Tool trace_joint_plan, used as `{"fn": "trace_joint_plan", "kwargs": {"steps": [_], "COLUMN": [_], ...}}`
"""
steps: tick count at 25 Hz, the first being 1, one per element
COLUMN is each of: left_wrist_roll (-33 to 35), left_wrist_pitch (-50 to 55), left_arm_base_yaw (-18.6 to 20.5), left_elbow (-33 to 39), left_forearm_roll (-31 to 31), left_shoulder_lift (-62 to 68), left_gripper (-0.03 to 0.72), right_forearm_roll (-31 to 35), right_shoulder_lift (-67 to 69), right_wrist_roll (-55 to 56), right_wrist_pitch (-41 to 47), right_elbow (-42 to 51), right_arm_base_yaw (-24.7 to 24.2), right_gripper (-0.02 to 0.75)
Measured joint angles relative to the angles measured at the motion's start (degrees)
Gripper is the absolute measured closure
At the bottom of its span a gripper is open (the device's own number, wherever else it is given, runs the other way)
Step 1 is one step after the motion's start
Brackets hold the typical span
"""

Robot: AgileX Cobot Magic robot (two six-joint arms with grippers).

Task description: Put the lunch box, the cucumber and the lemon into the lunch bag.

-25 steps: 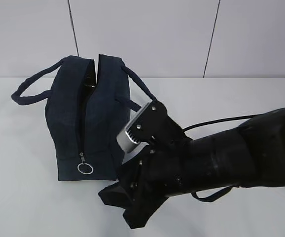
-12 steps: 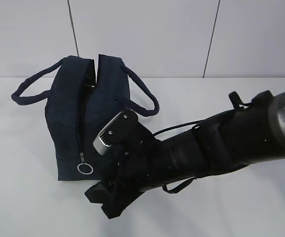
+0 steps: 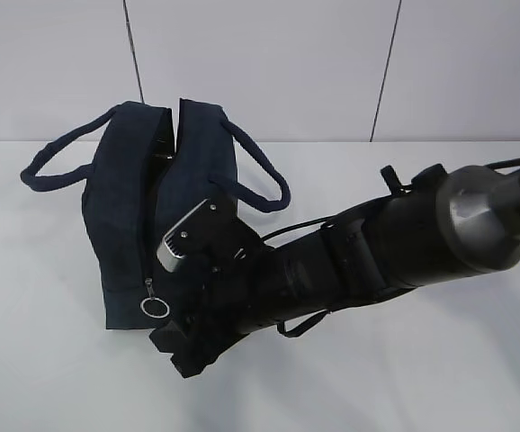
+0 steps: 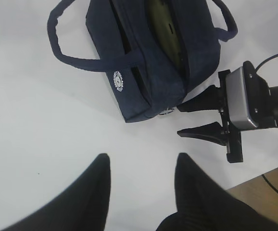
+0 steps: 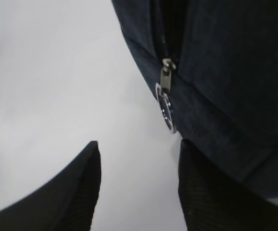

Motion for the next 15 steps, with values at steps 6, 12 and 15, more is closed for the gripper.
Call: {"fn": "trace_joint_plan", "kwargs": {"steps": [6, 12, 15], "left_wrist_roll": [0.0, 0.0, 0.0], "left_wrist_pitch": [0.0, 0.0, 0.0], "left_arm_base_yaw": [0.0, 0.0, 0.0], "left_elbow": [0.0, 0.0, 0.0], "left_forearm_roll": [0.2, 0.3, 0.3], "left_shoulder_lift": [0.0, 0.0, 0.0], "left_gripper": [0.37, 0.37, 0.371], "right_forearm_roll": [0.0, 0.0, 0.0], "right_shoulder_lift": [2.1, 3.9, 4.2], "right_wrist_roll": [-0.1, -0.1, -0.1], "right_wrist_pitch": [-0.1, -0.1, 0.1], "right_elbow": [-2.5, -3.2, -4.4], "right_arm_base_yaw": [0.0, 0.0, 0.0], "right_gripper": [0.363, 0.363, 0.363]}}
